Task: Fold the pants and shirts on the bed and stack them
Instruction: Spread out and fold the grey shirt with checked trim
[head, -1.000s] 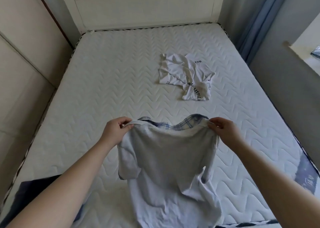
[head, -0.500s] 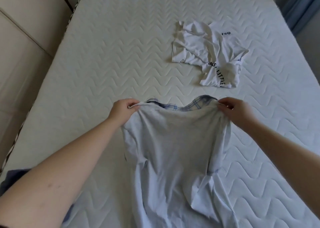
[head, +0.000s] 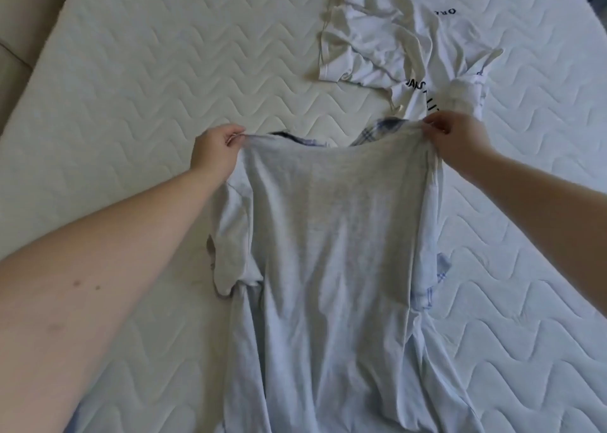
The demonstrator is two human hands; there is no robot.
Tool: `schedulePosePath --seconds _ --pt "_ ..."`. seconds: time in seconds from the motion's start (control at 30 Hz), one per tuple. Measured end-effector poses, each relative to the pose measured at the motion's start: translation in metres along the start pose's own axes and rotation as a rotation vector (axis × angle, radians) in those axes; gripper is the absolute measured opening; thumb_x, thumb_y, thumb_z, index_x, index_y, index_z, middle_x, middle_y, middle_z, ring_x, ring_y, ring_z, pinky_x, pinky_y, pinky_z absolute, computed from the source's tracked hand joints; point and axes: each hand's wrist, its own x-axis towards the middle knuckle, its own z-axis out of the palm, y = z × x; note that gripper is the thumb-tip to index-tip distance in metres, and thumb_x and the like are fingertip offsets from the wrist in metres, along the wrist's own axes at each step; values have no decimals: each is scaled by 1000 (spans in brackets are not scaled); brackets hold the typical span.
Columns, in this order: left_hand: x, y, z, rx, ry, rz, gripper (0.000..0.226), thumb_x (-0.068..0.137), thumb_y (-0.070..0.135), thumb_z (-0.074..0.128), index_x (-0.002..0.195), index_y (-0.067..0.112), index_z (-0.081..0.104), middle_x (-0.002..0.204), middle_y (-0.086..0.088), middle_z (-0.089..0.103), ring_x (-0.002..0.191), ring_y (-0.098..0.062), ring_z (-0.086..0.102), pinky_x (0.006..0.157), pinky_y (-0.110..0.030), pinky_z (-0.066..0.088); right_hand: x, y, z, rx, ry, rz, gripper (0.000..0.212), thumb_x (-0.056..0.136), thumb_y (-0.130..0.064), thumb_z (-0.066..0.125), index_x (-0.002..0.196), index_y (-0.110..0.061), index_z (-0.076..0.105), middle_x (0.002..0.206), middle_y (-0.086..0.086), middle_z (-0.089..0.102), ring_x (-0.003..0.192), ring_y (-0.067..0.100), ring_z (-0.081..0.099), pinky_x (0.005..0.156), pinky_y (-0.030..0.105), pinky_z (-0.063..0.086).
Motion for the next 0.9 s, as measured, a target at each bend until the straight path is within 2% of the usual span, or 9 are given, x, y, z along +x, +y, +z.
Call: schedulePosePath --seconds 0.17,0.37,0.5,0.57,0.63,0.7,0.77,0.83,0.9 --pt "-16 -31 43 92 -170 -139 46 90 29 65 132 16 55 129 -8 62 114 -22 60 90 -20 41 -5 27 39 -10 -195 60 41 97 -15 59 137 -14 53 134 3 60 121 21 56 103 32 42" --pt "-86 -83 57 234 -366 -324 82 84 37 73 149 9 31 149 -13 42 134 -30 43 107 -36 35 -76 83 77 -55 -272 195 47 94 -13 61 140 -15 50 137 11 56 122 30 54 99 35 41" --pt "-135 -100 59 461 -310 -385 92 78 49 75 150 15 30 152 -14 32 138 -34 33 109 -44 34 -128 113 94 -174 -348 379 64 92 -31 63 148 -23 35 145 12 44 127 34 48 103 49 44" --pt "-155 -101 63 413 -186 -395 81 78 43 78 142 11 41 141 -19 42 131 -36 37 105 -42 34 -149 121 99 -216 -329 414 77 88 -46 66 151 -23 28 147 12 38 133 35 40 109 52 36" --pt "-169 -102 68 305 -101 -405 53 80 27 78 122 3 57 126 -24 53 117 -39 47 97 -38 37 -163 126 102 -247 -275 446 82 83 -57 67 148 -20 33 146 12 38 134 35 37 109 48 34" --pt "-180 -103 70 245 -94 -420 25 85 15 71 103 1 63 108 -25 61 98 -38 57 80 -35 40 -171 127 102 -313 -263 446 65 86 -57 62 134 -15 50 137 14 46 125 34 45 103 44 40" --pt "-187 -104 67 237 -102 -395 13 88 14 66 95 4 61 91 -19 64 85 -34 58 70 -31 37 -174 126 99 -280 -257 408 38 92 -46 59 110 -12 60 116 14 60 100 30 56 81 37 48" --pt "-190 -104 58 225 -87 -341 13 89 16 67 94 6 61 86 -15 63 83 -33 59 69 -30 36 -176 126 87 -185 -202 372 24 94 -38 59 88 -15 58 87 9 63 78 28 57 57 31 39" --pt "-190 -106 43 248 -40 -287 15 88 15 69 97 5 64 92 -18 66 86 -36 61 71 -33 40 -173 126 65 -167 -131 331 25 95 -35 59 82 -14 62 75 8 63 76 32 61 56 33 42"
